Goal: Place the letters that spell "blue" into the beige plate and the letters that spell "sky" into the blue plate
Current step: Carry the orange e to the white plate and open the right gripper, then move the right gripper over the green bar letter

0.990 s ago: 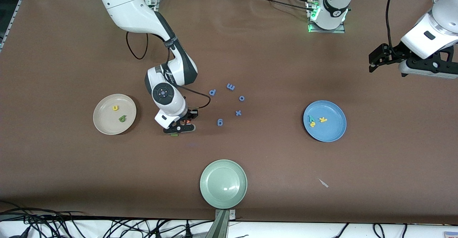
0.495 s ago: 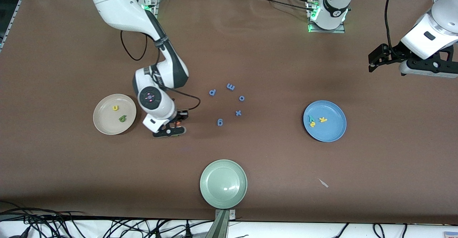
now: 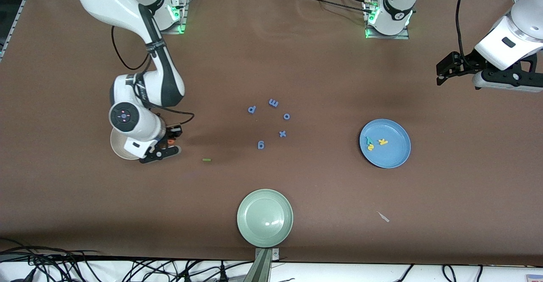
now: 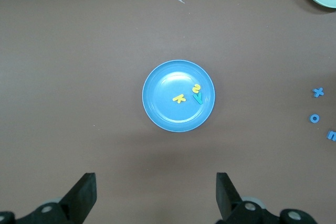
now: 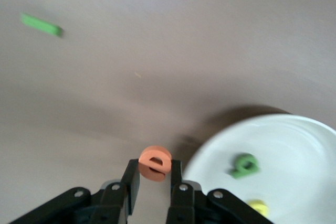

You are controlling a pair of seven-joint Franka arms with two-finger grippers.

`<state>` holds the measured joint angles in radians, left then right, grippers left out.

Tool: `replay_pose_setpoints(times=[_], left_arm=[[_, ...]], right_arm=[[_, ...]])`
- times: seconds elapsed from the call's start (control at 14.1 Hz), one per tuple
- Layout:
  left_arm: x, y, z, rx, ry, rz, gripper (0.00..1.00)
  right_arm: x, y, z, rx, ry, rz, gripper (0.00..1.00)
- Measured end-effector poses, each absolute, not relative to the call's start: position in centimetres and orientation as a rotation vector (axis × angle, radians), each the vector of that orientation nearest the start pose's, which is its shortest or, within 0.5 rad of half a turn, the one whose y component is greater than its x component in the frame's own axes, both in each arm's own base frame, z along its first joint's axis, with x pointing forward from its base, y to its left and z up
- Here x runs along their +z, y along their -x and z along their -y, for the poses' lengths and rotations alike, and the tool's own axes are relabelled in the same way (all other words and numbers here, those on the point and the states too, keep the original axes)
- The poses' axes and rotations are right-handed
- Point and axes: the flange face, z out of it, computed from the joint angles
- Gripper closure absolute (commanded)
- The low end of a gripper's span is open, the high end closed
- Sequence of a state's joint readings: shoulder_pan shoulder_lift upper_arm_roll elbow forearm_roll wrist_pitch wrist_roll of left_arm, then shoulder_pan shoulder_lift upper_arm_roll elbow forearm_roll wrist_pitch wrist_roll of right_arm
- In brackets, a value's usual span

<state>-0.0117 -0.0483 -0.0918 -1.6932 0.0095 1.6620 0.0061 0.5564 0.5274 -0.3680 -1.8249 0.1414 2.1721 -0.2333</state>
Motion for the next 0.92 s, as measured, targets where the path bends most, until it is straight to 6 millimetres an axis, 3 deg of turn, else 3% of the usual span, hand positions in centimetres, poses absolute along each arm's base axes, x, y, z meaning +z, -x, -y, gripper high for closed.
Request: replay_pose_setpoints(times=[0.21, 0.28, 0.35, 0.64, 0.78, 0.92], left_arm=[[60.1, -54.3, 5.7, -0.027, 3.124, -0.172, 0.0], [60.1, -54.3, 5.7, -0.025, 3.124, -0.172, 0.0], [60.1, -54.3, 5.7, -0.022, 3.123, -0.172, 0.0], [60.0, -54.2, 5.6, -0.013, 3.123, -0.172, 0.0], [60.0, -54.2, 5.6, -0.01, 3.123, -0.172, 0.0], [60.0, -54.2, 5.6, -0.008, 3.123, -0.172, 0.0]], right_arm=[[25.0, -61.0, -8.0, 0.271, 3.142, 0.677, 0.89], [24.8, -60.8, -6.8, 0.277, 3.141, 0.694, 0.61], [24.6, -60.7, -6.0, 0.284, 3.141, 0.694, 0.01], [24.4, -60.6, -5.6, 0.295, 3.138, 0.692, 0.0], [25.2, -61.0, -7.4, 0.285, 3.122, 0.733, 0.0], [26.5, -61.8, -10.5, 0.247, 3.092, 0.815, 0.0]])
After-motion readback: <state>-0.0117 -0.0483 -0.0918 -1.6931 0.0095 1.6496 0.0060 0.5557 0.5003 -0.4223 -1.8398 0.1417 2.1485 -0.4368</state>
